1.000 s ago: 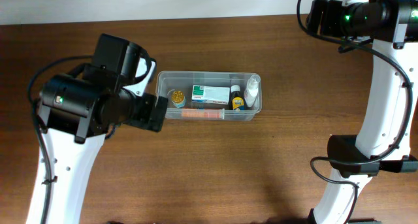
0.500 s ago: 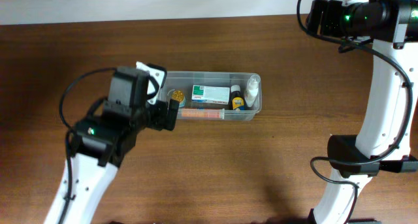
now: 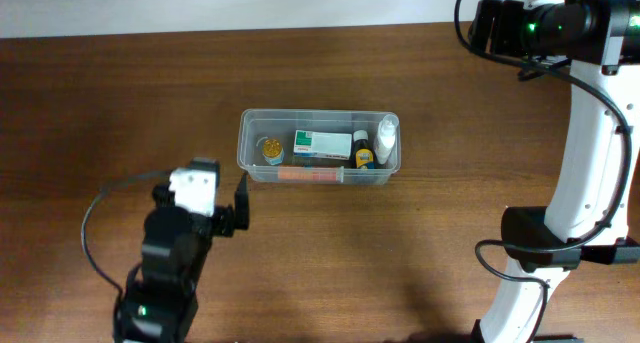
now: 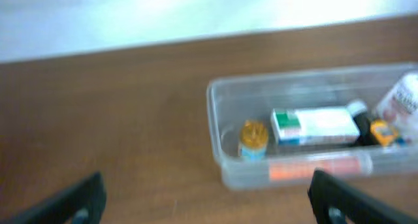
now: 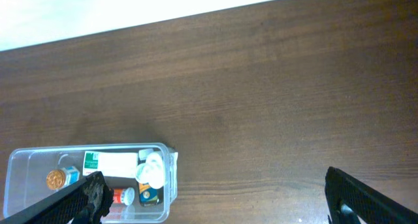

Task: Pack container

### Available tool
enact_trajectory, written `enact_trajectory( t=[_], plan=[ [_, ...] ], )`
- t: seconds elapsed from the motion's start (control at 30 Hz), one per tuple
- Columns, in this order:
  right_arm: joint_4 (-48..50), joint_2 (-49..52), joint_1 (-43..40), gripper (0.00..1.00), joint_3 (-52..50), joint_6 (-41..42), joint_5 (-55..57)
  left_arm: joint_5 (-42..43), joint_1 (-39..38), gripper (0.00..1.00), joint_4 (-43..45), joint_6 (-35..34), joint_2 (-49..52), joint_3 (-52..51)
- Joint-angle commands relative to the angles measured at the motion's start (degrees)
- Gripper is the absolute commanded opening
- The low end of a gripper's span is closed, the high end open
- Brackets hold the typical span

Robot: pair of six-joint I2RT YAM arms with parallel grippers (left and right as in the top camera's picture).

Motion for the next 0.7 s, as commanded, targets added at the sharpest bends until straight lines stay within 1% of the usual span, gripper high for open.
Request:
enact_trajectory(
  t=[0.0,0.1,0.27,0.4,0.67],
  plan=[
    [-0.33,-0.87,0.20,0.99,0.66,0.07,-0.31,3.45,1.75,0.99,3.74,-0.33,-7.08,-7.54],
    [-0.33,-0.87,0.20,0.98,0.66,0.07,-0.31,3.41,2.34,0.99,5.16,-0.31,-13.33,-12.57],
    [-0.33,-0.87,0.20,0.98,0.66,0.07,-0.31,4.50,3.72,0.99,5.11,-0.31,-21.70,-17.18],
    [-0.33,-0.87,0.20,0.98,0.66,0.07,-0.31,5.55,5.07,0.99,5.11,-0.33,-26.23,-19.37],
    [-0.33,-0.87,0.20,0.98,0.66,0.07,-0.31,7.10,8.35,1.00,4.92,-0.33,-32.13,-21.31]
  ],
)
